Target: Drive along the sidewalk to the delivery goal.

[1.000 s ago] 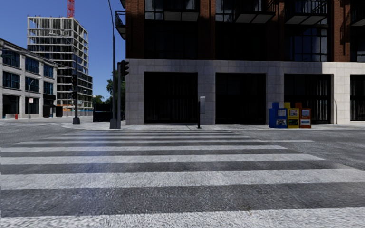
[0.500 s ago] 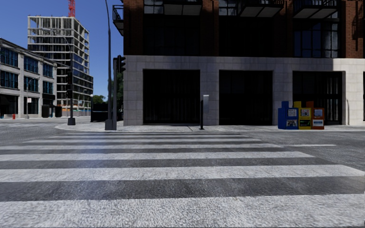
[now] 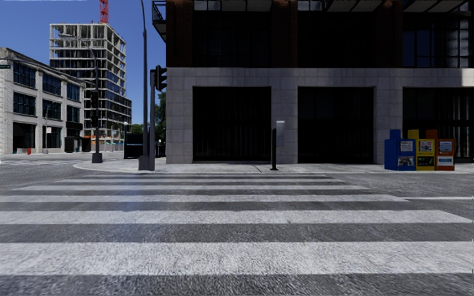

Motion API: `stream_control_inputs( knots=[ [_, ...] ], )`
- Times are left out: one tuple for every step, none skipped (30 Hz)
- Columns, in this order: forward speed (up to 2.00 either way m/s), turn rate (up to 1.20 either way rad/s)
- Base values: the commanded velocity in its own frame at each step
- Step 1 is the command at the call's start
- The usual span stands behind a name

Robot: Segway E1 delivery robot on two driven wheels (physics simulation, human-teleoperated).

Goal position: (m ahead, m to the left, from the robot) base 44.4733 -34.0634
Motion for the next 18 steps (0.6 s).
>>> stream_control_inputs(
  knots=[
    [1.43,0.22],
    [1.43,0.22],
    [1.43,0.22],
    [1.43,0.22],
    [1.43,0.22],
    [1.43,0.22],
    [1.43,0.22],
    [1.43,0.22],
    [1.43,0.22],
    [1.43,0.22],
    [1.43,0.22],
    [1.43,0.22],
    [1.43,0.22],
    [1.43,0.22],
    [1.43,0.22],
    [1.43,0.22],
    [1.43,0.22],
    [1.43,0.22]
  ],
)
